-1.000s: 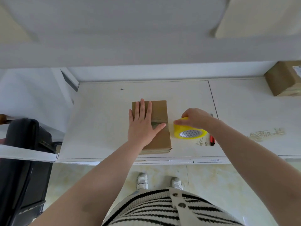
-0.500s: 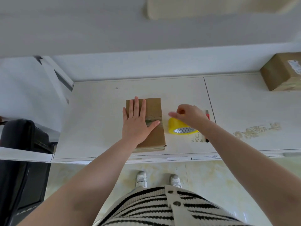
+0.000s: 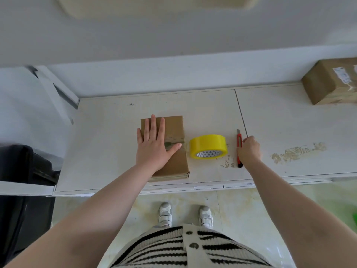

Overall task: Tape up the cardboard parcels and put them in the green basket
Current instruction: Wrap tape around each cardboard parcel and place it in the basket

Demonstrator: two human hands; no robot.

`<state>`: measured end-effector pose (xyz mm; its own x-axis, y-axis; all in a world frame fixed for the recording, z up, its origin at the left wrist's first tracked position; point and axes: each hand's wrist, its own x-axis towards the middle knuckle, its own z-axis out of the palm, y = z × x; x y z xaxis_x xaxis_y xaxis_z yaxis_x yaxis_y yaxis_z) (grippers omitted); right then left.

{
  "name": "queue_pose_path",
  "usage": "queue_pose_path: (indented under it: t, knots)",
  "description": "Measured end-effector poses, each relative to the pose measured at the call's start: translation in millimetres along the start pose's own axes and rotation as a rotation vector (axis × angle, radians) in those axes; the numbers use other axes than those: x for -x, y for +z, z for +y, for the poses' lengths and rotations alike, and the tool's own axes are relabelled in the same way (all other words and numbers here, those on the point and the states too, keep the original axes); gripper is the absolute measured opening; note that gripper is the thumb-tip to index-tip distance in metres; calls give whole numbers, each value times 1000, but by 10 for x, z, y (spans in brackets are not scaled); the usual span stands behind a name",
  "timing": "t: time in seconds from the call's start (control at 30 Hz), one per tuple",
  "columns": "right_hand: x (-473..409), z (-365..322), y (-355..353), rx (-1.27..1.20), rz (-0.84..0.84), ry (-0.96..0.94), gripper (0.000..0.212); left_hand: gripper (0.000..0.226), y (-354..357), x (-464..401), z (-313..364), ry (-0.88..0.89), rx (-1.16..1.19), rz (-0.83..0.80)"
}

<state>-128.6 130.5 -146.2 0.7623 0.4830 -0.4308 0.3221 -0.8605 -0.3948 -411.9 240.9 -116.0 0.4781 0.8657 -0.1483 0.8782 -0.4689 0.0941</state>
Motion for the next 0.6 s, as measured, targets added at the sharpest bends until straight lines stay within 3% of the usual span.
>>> queue_pose_path:
  t: [0.17, 0.27, 0.37, 0.4, 0.5, 0.6]
  knots:
    - [-55, -170, -330, 136, -36, -94, 17, 99, 3, 0, -5, 0, 4, 7]
    - [-36, -570, -639, -7, 27, -188, 19, 99, 7, 6, -13, 10, 10, 19]
    - [262, -1030, -773, -477, -243, -231, 4, 99, 10, 10, -12, 10, 10, 25]
    - [399, -1133, -741, -508, -377, -258, 6, 99, 11, 7, -11, 9, 7, 26]
    - [745, -1254, -501, -314, -629, -320, 5, 101, 10, 2, -19, 7, 19, 22]
    - [840, -1242, -358, -180, -610, -342, 2, 102, 4, 4, -28, 13, 28, 33]
